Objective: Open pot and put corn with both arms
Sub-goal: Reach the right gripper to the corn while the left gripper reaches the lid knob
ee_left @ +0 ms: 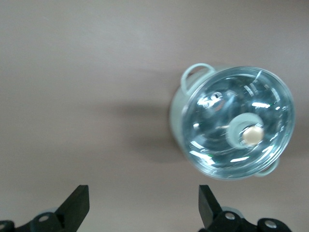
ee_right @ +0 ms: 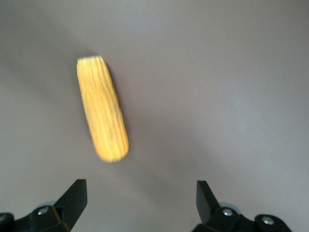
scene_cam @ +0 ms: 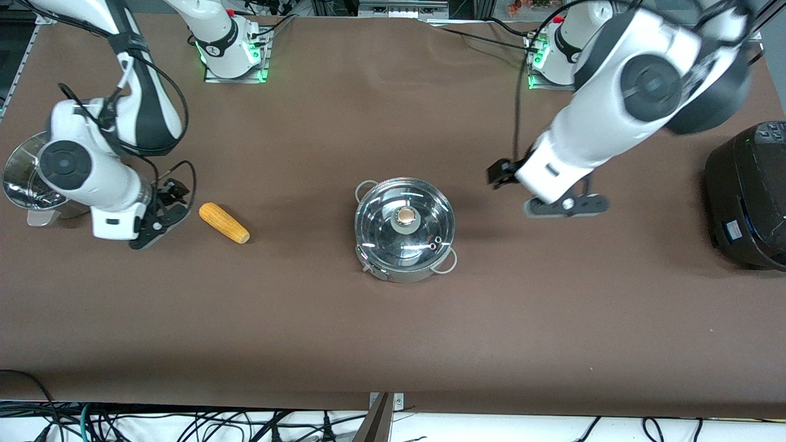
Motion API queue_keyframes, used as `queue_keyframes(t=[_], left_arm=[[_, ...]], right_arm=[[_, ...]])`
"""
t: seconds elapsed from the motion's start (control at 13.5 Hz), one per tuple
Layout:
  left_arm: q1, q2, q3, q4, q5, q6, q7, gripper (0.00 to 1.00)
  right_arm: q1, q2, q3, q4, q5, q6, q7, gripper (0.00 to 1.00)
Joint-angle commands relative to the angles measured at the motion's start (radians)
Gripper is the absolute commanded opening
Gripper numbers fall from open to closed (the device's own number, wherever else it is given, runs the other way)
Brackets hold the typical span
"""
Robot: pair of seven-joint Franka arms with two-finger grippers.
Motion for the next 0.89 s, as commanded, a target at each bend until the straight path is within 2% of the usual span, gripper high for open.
queue_keyframes(t=[0.0,0.15,0.22,0.37,0.59,0.67,0.74,0.81], left_arm=[[-0.104,0.179,0.025,0.197,-0.004,-0.005,-0.155,1.0],[-0.166,0.21,0.03,0.186,0.001,0.062,-0.271,1.0],[-0.195,0.226,0.036,0.188,0.018,0.079,-0.313,1.0],[-0.236,0.253,0.039,0.185,0.067,0.107,-0.374,1.0],[-0.278,0.271,0.039,0.118,0.111,0.206,-0.401,0.97],[-0.279,0.277,0.036,0.098,0.111,0.241,-0.401,0.96],[-0.279,0.283,0.036,0.094,0.11,0.259,-0.401,0.94],[-0.279,0.291,0.036,0.094,0.11,0.26,-0.402,0.93]], right_arm=[[-0.01,-0.017,0.005,-0.174,-0.016,0.23,-0.03,1.0],[-0.007,0.021,0.007,-0.266,-0.016,0.437,-0.03,1.0],[-0.008,0.058,0.007,-0.268,-0.016,0.483,-0.026,1.0],[-0.008,0.097,0.042,-0.26,-0.016,0.519,-0.021,1.0],[-0.008,0.138,0.046,-0.259,-0.016,0.521,-0.029,1.0],[-0.008,0.146,0.046,-0.25,-0.017,0.521,-0.029,0.97],[-0.011,0.147,0.043,-0.236,-0.02,0.521,-0.03,0.67],[-0.011,0.146,0.043,-0.218,-0.022,0.514,-0.03,0.21]])
